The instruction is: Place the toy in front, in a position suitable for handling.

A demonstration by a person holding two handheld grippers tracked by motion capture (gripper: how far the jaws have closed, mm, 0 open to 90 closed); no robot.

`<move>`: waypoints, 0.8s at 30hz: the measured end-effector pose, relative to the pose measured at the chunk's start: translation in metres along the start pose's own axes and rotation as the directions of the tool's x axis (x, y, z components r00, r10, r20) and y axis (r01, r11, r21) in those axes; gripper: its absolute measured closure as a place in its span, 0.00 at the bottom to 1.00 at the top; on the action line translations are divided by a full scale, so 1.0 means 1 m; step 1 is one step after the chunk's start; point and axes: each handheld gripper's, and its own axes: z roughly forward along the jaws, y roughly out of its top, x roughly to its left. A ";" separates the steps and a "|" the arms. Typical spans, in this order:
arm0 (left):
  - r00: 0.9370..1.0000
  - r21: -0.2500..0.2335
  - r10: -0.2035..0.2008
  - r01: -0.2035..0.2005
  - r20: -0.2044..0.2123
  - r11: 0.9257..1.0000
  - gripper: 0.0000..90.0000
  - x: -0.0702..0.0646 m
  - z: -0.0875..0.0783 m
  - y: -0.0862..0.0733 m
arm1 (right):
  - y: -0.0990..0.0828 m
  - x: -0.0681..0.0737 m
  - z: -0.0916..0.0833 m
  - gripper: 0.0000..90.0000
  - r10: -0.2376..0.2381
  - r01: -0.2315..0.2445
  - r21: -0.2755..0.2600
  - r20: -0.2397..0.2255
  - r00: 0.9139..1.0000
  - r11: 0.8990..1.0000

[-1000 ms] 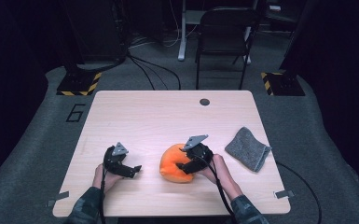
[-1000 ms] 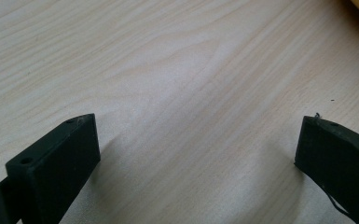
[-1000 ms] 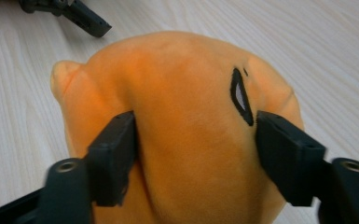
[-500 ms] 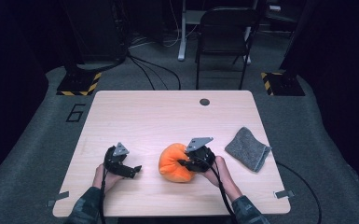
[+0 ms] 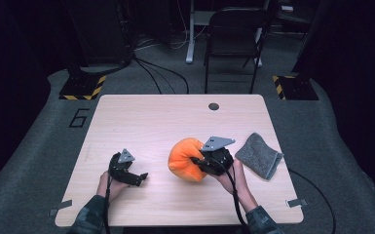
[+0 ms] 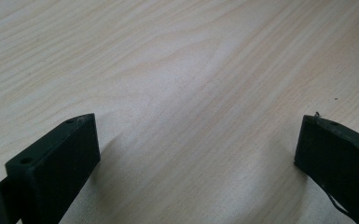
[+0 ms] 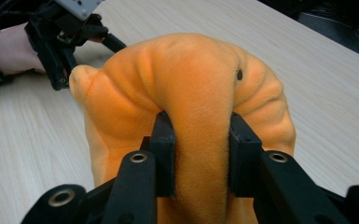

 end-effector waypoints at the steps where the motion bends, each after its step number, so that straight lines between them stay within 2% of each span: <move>1: 1.000 0.000 0.000 0.000 0.000 1.000 0.00 0.000 0.000 0.000 | 0.000 0.000 -0.001 0.76 0.009 -0.009 0.000 0.011 1.000 1.000; 4: 1.000 -0.002 0.001 -0.001 0.002 1.000 0.00 0.000 0.000 0.000 | 0.002 -0.003 -0.005 0.76 0.051 -0.050 -0.019 0.061 0.997 0.999; 6: 1.000 -0.002 0.001 -0.001 0.002 1.000 0.00 0.000 0.000 0.000 | 0.002 -0.005 -0.007 0.75 0.060 -0.058 -0.024 0.090 0.994 0.998; 8: 1.000 0.000 0.004 -0.004 0.002 1.000 0.00 0.001 0.000 0.000 | 0.002 -0.007 -0.009 0.75 0.091 -0.088 -0.030 0.115 0.989 0.996; 12: 1.000 0.000 0.003 -0.003 0.001 1.000 0.00 0.001 0.000 0.000 | 0.001 -0.009 -0.011 0.75 0.123 -0.117 -0.049 0.154 0.980 0.992; 15: 1.000 0.000 0.001 -0.001 -0.002 1.000 0.00 0.001 0.000 0.000 | 0.000 -0.011 -0.011 0.75 0.158 -0.145 -0.077 0.193 0.969 0.986; 17: 1.000 -0.001 0.000 0.000 -0.004 1.000 0.00 0.001 0.000 0.000 | 0.000 -0.012 -0.011 0.75 0.168 -0.155 -0.076 0.213 0.962 0.985; 24: 1.000 0.000 0.000 0.000 -0.004 1.000 0.00 0.001 0.000 0.000 | -0.003 -0.016 -0.005 0.73 0.248 -0.236 -0.076 0.283 0.927 0.969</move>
